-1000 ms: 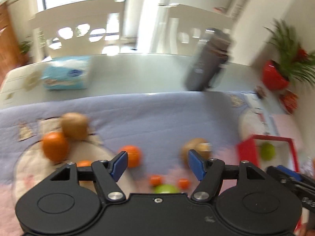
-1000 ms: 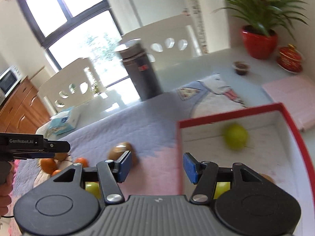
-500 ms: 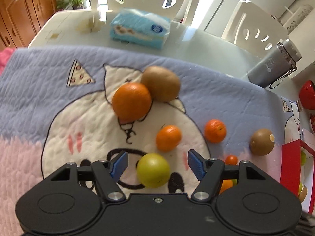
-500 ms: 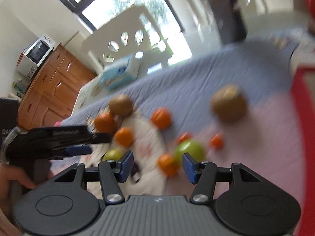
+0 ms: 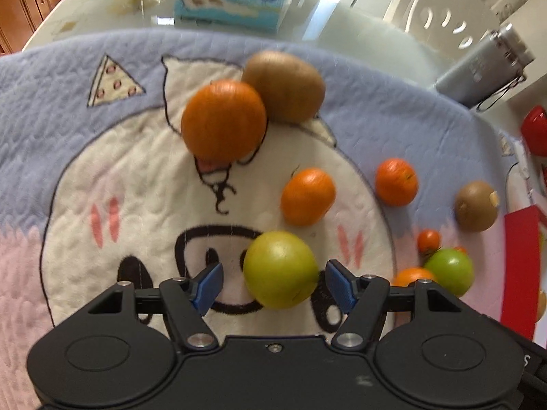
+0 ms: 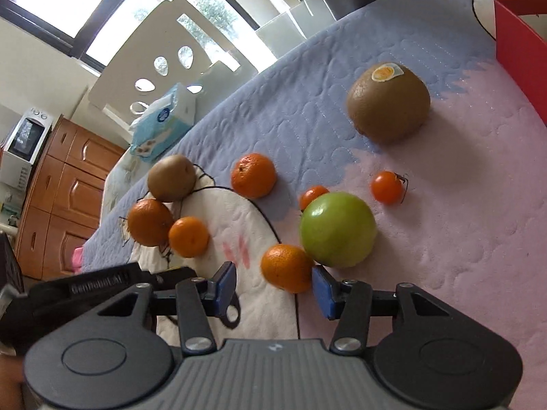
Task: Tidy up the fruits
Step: 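Grasp a green apple with the left tool while the right tool grasps a tangerine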
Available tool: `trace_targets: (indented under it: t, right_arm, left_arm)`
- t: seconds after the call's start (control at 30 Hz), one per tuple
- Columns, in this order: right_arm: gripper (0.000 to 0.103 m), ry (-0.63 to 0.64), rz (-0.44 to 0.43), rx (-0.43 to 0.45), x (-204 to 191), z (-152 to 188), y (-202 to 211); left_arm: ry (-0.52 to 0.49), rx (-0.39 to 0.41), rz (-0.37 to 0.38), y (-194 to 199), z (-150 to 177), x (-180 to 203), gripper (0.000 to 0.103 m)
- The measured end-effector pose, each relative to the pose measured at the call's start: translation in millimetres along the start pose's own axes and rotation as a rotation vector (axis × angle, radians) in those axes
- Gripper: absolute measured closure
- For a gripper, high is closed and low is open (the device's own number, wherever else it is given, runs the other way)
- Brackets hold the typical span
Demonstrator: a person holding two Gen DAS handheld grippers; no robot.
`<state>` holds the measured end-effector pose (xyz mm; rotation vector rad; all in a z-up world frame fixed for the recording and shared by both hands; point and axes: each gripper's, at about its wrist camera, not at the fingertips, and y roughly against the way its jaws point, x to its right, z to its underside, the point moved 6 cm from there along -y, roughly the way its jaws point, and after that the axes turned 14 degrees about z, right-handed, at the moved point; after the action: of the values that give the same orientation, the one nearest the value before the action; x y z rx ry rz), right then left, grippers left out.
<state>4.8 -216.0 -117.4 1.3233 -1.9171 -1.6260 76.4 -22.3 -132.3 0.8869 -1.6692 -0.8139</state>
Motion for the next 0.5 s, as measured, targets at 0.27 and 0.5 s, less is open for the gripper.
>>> trace_targets:
  t: [0.27, 0.5]
  right_arm:
    - [0.061, 0.014, 0.046, 0.041, 0.3, 4.5, -11.0]
    - [0.062, 0.082, 0.062, 0.057, -6.8, 3.4, -13.0]
  left_arm:
    - [-0.071, 0.020, -0.013, -6.6, -4.1, 6.0, 0.019]
    - [-0.182, 0.025, -0.087, -11.1, 5.5, 20.0, 0.024]
